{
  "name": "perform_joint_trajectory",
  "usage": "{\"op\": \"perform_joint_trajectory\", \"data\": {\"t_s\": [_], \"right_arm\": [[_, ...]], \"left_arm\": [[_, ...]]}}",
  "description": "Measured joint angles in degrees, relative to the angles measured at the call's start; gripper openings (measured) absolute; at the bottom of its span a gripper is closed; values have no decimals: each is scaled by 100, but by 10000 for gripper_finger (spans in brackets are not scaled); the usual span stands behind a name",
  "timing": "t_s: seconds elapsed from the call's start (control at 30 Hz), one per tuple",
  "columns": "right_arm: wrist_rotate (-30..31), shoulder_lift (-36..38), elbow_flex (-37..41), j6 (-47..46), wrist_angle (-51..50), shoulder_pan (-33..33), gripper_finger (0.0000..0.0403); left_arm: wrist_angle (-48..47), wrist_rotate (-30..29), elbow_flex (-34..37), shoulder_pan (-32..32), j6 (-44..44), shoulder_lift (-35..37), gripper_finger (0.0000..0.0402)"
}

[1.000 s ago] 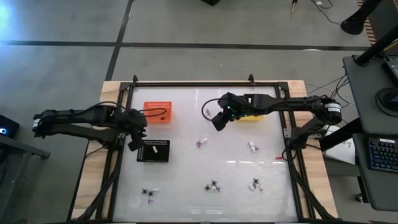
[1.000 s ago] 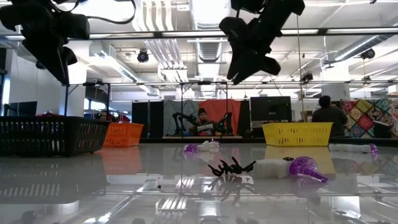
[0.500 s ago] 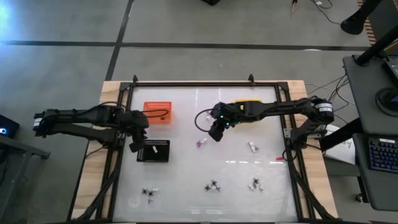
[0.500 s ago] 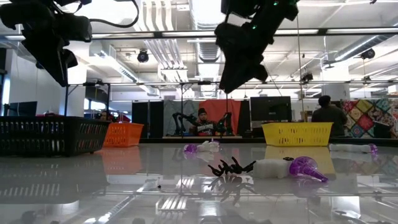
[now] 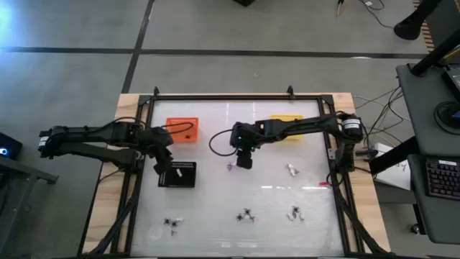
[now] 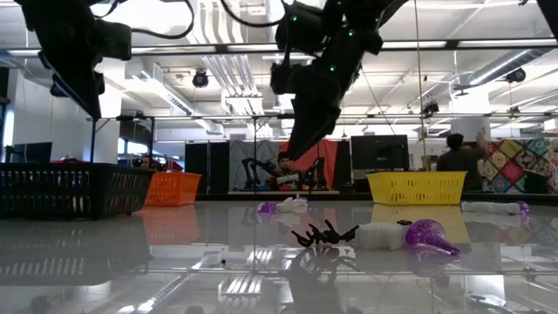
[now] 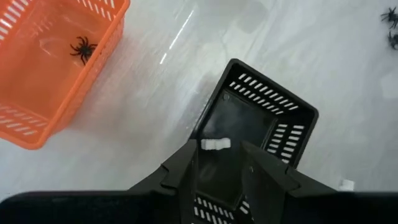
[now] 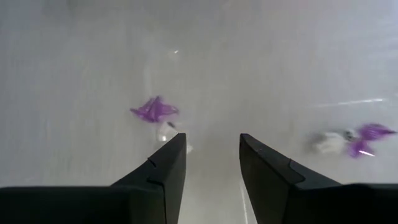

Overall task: Sort Halloween decoration
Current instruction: Put the white skeleton toy into the black bin

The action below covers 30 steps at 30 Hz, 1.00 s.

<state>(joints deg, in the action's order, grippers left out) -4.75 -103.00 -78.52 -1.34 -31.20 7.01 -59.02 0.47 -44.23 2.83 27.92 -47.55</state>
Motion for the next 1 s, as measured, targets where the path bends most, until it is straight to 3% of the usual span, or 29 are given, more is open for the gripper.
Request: {"op": "perform_joint_trajectory", "data": {"t_s": [0.47,1.0], "right_arm": [[-322,-697,-7,789,43,-50,135],[-322,-942,-13,739,194,-90,117]], "left_arm": [[44,24,0,-2,177,-4,99],[46,17,0,-2,-40,-2,99]]}}
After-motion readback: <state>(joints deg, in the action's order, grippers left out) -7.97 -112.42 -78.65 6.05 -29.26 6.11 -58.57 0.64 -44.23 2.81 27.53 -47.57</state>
